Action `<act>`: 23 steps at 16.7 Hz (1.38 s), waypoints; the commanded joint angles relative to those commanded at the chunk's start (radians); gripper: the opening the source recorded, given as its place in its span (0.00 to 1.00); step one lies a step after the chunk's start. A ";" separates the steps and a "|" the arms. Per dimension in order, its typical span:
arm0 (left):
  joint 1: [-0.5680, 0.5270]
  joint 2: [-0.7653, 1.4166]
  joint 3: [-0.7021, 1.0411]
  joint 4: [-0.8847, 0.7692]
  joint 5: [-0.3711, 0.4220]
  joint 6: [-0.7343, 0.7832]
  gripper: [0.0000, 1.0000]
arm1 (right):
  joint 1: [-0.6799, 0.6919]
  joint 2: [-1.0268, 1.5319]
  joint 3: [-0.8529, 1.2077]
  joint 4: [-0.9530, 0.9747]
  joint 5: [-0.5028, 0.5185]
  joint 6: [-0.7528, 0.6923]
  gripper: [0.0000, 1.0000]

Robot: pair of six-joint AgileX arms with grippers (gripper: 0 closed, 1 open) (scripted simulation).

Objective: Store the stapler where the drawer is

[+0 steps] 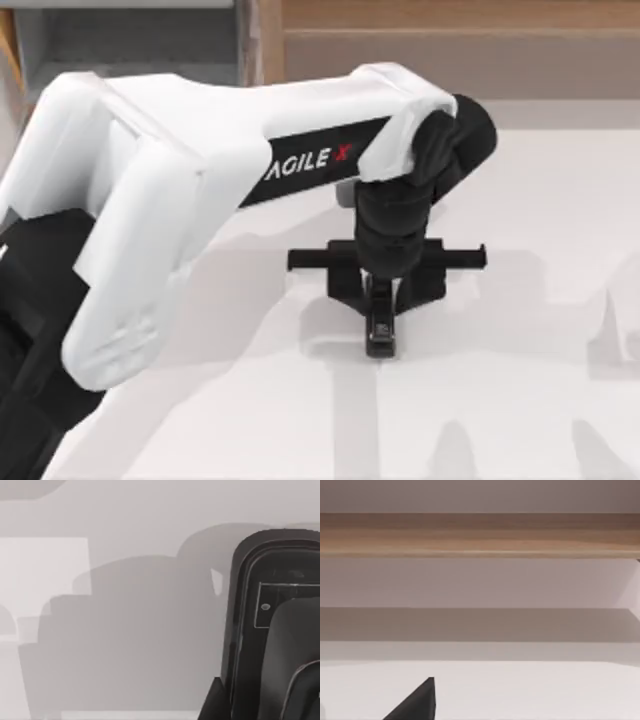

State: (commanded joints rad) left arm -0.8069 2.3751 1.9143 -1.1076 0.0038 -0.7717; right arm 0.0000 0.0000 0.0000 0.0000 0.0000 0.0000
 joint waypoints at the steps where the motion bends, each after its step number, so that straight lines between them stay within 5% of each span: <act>1: 0.000 -0.004 0.009 -0.021 0.000 0.000 0.00 | 0.000 0.000 0.000 0.000 0.000 0.000 1.00; 11: 0.061 -0.059 0.074 -0.080 -0.012 0.054 0.00 | 0.000 0.000 0.000 0.000 0.000 0.000 1.00; 23: 0.821 -0.177 0.435 -0.253 -0.113 0.654 0.00 | 0.000 0.000 0.000 0.000 0.000 0.000 1.00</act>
State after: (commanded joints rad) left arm 0.0141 2.1976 2.3493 -1.3610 -0.1091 -0.1182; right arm 0.0000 0.0000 0.0000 0.0000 0.0000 0.0000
